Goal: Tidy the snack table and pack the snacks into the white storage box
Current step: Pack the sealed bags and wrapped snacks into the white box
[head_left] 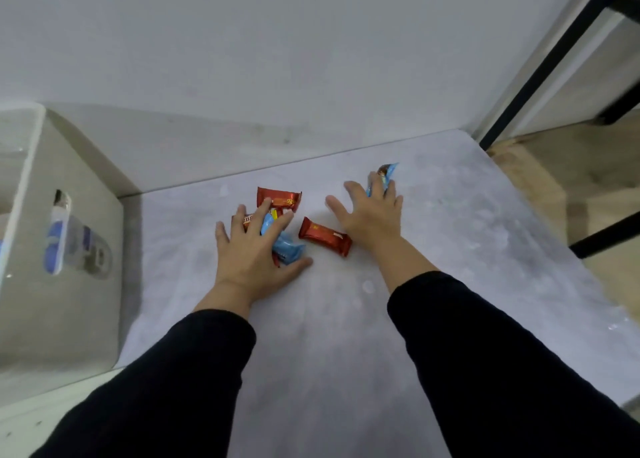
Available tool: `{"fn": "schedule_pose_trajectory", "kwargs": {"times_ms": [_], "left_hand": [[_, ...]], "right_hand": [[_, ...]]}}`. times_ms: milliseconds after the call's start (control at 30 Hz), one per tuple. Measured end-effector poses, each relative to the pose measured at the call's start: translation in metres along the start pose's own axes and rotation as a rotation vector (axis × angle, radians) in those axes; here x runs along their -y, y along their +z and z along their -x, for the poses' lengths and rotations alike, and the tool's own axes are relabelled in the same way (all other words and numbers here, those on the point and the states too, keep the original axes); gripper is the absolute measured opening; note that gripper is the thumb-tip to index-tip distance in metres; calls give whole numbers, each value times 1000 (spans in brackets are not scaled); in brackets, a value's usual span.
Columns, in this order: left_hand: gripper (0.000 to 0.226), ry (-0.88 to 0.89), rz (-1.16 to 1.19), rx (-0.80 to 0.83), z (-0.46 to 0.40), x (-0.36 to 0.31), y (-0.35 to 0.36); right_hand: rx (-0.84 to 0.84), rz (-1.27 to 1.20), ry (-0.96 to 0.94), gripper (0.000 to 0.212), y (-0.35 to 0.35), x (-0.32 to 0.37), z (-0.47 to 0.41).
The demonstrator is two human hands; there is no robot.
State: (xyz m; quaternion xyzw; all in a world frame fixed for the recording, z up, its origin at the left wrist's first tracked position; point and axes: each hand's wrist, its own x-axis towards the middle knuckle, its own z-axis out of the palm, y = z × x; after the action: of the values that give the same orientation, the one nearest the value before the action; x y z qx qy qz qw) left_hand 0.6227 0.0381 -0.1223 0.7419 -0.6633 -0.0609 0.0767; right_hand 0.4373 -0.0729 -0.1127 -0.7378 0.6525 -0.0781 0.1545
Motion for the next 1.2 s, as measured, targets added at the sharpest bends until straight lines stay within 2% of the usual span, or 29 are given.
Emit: {"fn": "schedule_pose_trajectory", "kwargs": {"times_ms": [100,233,367,567,733,867,1067,1200], "left_hand": [[67,-10,-19,-114,-6,0,0],[50,-70,58,-213,-5,0,-1],[48,-130,64,-214,5,6,-3],[41,-104,79,-213,9,25,-6],[34,-145,121,-264,16,23,-12],[33,-183,171,-215,30,28,-19],[34,-192,164,-107,49,38,-45],[31,-185,291,-177,48,38,-94]], "right_hand": [[-42,-19,-95,64,7,17,12],[-75,30,-246,79,20,34,28],[-85,36,-305,68,29,48,17],[-191,85,-599,41,46,70,-7],[-261,140,-649,37,47,74,2],[-286,168,-595,37,42,68,22],[-173,52,-437,36,24,70,56],[-210,-84,-351,37,-15,94,64]]}}
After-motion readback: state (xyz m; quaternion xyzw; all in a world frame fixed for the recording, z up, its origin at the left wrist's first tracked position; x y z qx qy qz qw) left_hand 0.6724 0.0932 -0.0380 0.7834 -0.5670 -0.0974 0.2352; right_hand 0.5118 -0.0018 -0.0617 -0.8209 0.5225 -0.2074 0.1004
